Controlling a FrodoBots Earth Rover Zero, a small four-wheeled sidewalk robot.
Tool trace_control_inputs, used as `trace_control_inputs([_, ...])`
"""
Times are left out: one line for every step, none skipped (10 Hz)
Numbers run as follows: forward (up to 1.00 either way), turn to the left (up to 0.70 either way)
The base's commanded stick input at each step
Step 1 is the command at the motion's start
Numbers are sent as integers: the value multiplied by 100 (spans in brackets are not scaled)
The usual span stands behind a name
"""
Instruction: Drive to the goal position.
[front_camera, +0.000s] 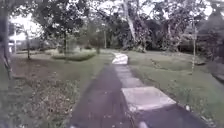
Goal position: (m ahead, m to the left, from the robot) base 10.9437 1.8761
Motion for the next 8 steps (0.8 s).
trace_control_inputs([70,0])
trace_control_inputs([70,-7])
trace_control_inputs([70,-14])
trace_control_inputs([70,-14])
trace_control_inputs([70,-14])
trace_control_inputs([70,-14])
trace_control_inputs([70,-14])
trace_control_inputs([70,-14])
